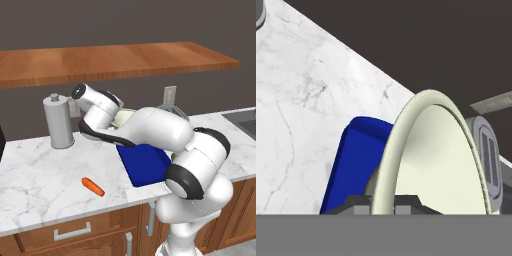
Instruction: Place the two vegetables and bowl onto the tray for setting up a vegetable dip station.
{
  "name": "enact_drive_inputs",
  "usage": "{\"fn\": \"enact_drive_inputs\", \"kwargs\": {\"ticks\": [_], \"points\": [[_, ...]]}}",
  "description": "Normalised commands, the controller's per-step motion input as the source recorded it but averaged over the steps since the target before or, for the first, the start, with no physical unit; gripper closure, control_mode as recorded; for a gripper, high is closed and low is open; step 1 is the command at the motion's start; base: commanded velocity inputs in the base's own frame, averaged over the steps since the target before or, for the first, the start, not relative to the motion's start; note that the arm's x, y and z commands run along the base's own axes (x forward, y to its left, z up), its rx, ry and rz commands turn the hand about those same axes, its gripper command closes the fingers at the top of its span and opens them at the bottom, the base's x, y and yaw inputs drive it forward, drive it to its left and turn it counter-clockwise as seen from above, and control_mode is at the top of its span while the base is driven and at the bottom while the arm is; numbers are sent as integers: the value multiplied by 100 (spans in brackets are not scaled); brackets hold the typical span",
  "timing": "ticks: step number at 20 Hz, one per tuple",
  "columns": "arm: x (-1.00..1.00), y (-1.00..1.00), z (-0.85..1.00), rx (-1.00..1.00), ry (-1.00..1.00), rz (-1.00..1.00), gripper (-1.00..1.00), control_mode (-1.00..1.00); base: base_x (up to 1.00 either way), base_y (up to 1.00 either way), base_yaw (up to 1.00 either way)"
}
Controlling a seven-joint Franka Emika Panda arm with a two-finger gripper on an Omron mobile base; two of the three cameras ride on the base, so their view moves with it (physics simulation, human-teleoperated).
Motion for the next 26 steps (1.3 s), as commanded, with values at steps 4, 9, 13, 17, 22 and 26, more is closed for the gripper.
{"fn": "enact_drive_inputs", "kwargs": {"ticks": [4, 9, 13, 17, 22, 26], "points": [[3, -9, -22, -3, 5, 0, 100, -100, 0, 0, 0], [8, -8, -23, -9, 0, 0, 100, -100, 0, 0, 0], [10, -5, -23, -13, 0, 0, 100, -100, 0, 0, 0], [10, -1, -23, -8, 1, 0, 100, -100, 0, 0, 0], [11, 0, -19, -1, 5, 0, 100, -100, 0, 0, 0], [8, 0, -19, 0, 3, 0, 100, -100, 0, 0, 0]]}}
